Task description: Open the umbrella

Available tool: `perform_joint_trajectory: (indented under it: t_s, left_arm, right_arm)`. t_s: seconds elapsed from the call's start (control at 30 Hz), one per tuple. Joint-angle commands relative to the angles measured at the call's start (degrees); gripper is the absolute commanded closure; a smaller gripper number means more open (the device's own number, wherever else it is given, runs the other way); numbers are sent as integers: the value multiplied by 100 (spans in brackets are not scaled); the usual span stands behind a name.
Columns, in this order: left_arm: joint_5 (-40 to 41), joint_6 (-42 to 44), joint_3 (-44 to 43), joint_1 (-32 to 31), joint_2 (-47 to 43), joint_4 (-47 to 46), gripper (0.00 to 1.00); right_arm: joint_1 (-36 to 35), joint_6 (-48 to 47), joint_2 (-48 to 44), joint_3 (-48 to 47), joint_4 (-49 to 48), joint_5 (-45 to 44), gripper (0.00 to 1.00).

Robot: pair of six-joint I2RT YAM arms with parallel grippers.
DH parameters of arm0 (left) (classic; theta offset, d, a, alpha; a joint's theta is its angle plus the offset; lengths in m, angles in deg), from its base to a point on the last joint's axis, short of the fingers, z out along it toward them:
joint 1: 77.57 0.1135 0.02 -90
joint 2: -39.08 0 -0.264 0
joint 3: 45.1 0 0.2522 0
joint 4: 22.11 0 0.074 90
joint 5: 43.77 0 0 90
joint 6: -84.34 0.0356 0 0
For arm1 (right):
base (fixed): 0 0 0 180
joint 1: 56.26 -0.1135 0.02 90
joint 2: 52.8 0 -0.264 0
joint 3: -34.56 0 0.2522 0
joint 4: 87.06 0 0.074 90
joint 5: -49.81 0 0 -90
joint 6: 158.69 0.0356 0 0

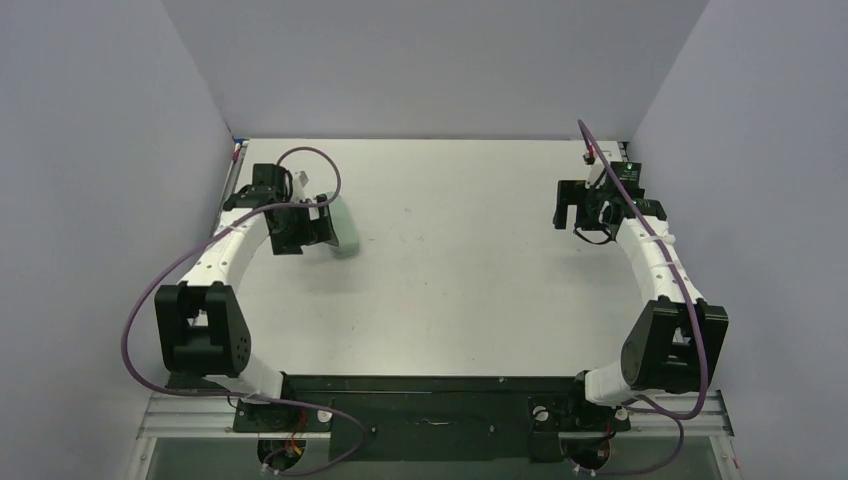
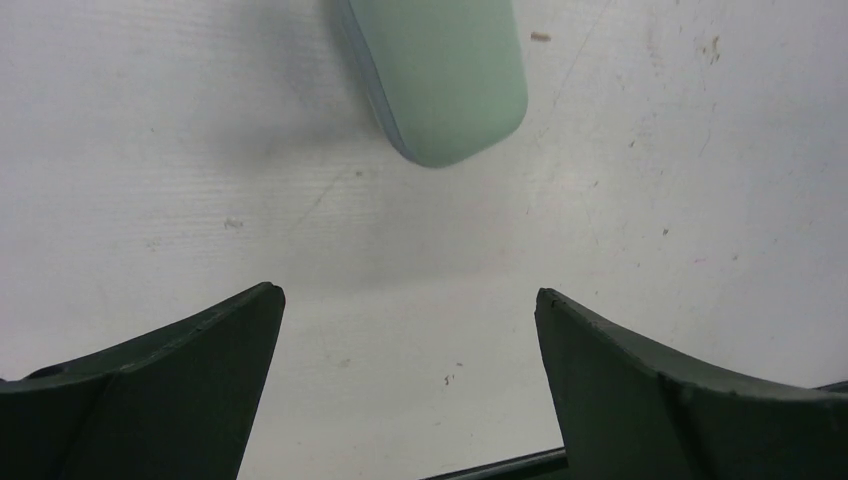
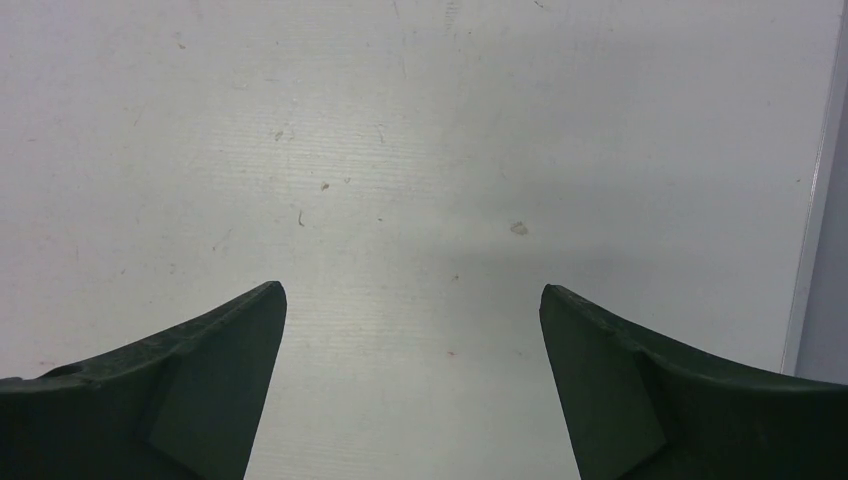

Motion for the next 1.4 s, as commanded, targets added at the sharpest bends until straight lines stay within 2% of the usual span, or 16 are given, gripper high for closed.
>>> perform_joint_trajectory:
  t_s: [0.0, 0.37, 0.63, 0.87, 1.0, 1.27, 1.33, 1.37]
  left_arm:
    - [213, 38, -1013, 77, 566, -122, 3]
    - [-215, 194, -2361, 108, 2406, -772, 3]
    - [-1350, 316, -2696, 24, 3199, -1238, 3]
    - [-1440, 989, -2529, -802, 3417, -1246, 23]
    - [-1395, 1444, -2382, -1480, 3439, -1182, 31]
    - [-997, 2842, -2091, -3347, 3413, -954, 33]
    - [-811, 3315, -2088, -3624, 3346, -831, 27]
    - [-779, 3381, -2074, -3677, 3301, -836, 21]
  right_arm:
    - [-35, -30, -210, -56, 33, 149, 6]
    - [-36, -554, -287, -553, 684, 103, 6]
    - [-29, -734, -259, -670, 919, 145, 7]
    - [-20, -766, -275, -660, 982, 206, 7]
    - [-20, -794, -323, -585, 1041, 234, 7]
    - [-11, -984, -476, -296, 1166, 406, 8]
    - [-11, -1036, -484, -251, 1194, 436, 9]
    - [-11, -1063, -486, -247, 1216, 455, 9]
